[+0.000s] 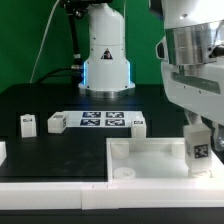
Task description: Assemble one leg
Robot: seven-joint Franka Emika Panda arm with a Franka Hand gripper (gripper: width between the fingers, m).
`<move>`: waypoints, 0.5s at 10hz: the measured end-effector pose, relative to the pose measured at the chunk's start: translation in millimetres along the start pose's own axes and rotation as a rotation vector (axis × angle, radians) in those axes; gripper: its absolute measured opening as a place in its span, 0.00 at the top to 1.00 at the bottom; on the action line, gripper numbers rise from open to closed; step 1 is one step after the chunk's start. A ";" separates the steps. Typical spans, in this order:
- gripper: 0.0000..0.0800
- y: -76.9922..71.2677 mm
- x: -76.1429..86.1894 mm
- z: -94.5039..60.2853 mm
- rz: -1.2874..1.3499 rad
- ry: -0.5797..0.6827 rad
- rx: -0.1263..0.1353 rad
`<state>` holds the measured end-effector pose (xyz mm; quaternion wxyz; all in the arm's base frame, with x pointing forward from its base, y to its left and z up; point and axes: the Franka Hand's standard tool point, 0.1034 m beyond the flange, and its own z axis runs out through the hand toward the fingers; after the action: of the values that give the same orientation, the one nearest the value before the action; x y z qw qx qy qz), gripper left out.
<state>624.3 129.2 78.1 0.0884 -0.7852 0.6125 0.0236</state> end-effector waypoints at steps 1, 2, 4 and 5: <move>0.24 -0.7 -1.0 -1.1 -0.036 0.000 0.002; 0.20 -0.9 -1.0 -1.3 -0.155 0.001 0.002; 0.19 1.1 -0.1 0.2 -0.450 0.002 -0.003; 0.19 3.0 3.3 1.0 -0.588 0.002 -0.006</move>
Offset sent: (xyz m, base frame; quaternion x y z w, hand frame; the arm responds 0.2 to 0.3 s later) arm -0.0085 -0.0024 -0.0031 -0.0104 0.0075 -0.3399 0.9404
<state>622.3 125.5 76.4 0.0885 -0.9292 0.3587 -0.0020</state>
